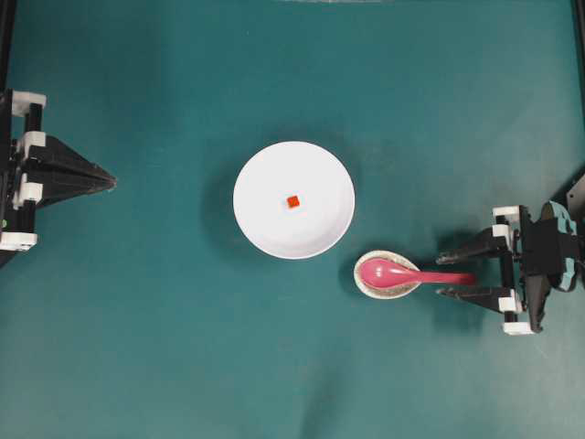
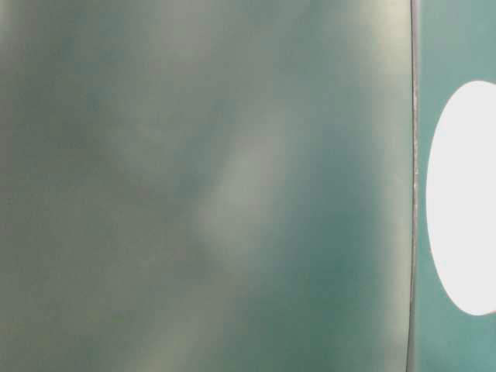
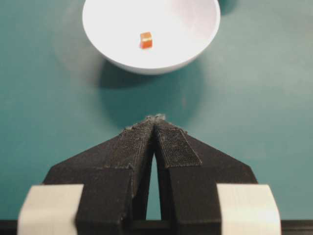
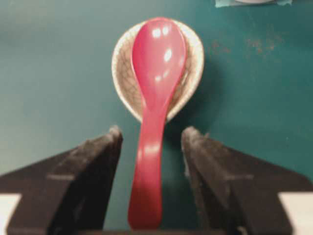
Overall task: Grip the spoon and scoop the red block from the bowl with right arm.
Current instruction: 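Lower the open right gripper around the pink spoon handle, then close the right gripper on the pink spoon handle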
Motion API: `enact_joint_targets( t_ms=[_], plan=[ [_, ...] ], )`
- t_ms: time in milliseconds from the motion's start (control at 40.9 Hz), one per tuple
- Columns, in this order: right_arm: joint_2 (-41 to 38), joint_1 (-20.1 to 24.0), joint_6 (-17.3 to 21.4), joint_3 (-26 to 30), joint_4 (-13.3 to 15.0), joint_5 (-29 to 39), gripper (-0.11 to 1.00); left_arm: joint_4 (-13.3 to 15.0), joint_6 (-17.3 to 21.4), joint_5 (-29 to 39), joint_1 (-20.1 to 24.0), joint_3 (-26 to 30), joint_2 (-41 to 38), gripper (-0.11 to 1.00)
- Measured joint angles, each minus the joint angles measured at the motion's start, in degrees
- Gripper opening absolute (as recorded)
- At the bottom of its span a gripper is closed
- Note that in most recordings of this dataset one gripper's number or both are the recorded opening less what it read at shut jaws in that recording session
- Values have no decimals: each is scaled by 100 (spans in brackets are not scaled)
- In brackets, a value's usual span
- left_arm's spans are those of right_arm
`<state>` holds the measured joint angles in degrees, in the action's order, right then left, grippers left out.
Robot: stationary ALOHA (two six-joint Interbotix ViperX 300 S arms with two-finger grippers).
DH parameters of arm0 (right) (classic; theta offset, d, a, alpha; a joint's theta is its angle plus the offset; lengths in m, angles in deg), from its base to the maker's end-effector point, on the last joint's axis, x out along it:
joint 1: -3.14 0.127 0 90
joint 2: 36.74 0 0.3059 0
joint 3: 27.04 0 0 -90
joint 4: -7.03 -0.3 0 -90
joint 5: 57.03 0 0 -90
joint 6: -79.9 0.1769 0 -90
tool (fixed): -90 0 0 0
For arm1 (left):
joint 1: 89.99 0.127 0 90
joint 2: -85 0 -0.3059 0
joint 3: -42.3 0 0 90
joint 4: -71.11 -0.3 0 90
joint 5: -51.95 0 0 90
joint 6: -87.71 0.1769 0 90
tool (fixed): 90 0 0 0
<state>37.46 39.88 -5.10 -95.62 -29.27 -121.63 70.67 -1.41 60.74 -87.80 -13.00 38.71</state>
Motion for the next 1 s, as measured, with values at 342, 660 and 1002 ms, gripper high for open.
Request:
enact_joint_targets(
  t_ms=[342, 660, 1002],
  plan=[
    [-396, 9, 0, 44, 0, -343, 57, 0, -9, 18, 0, 0, 0, 0],
    [-413, 105, -35, 44, 9, -352, 53, -9, 0, 9, 9, 0, 0, 0],
    [-439, 132, -62, 62, 9, -352, 51, 0, 0, 18, 18, -18, 0, 0]
  ],
)
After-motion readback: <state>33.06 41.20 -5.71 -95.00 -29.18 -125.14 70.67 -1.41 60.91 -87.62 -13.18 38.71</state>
